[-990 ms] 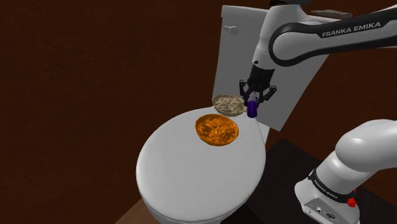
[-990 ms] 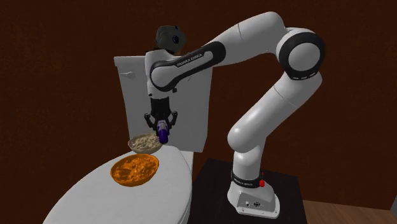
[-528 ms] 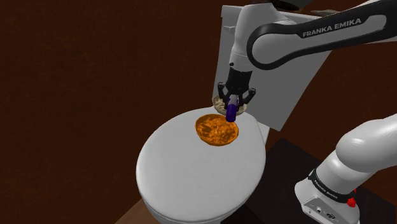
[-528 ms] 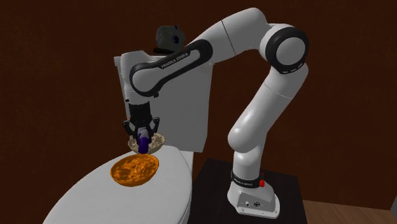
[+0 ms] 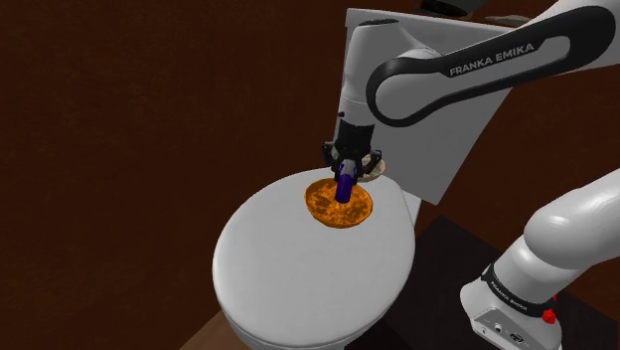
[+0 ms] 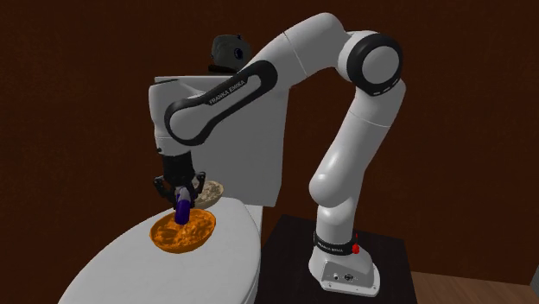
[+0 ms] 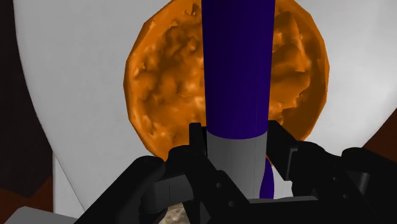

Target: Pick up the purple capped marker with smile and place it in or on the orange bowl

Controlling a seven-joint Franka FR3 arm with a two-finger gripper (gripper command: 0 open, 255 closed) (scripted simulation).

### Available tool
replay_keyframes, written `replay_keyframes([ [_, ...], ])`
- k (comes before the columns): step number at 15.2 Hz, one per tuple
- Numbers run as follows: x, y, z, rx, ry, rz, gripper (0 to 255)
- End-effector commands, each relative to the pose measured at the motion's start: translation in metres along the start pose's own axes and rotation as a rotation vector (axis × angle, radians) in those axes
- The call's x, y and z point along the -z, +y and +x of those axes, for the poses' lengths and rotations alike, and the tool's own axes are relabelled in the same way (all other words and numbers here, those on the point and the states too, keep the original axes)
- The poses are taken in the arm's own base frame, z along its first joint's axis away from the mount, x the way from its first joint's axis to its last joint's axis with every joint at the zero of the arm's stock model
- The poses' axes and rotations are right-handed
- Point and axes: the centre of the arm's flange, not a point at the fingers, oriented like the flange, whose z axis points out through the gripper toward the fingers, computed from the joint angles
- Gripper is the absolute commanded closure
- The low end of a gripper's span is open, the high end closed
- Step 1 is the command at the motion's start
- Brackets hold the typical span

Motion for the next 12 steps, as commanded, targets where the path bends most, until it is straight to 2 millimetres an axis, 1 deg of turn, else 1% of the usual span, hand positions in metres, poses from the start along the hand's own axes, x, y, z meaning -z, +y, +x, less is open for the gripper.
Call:
replay_keyframes([
  [1, -0.01, -0.001, 0.0, 0.0, 0.0, 0.001, 255],
  [6, -0.038, -0.002, -0.002, 0.0, 0.0, 0.001, 255],
  [12, -0.038, -0.002, -0.002, 0.0, 0.0, 0.001, 255],
])
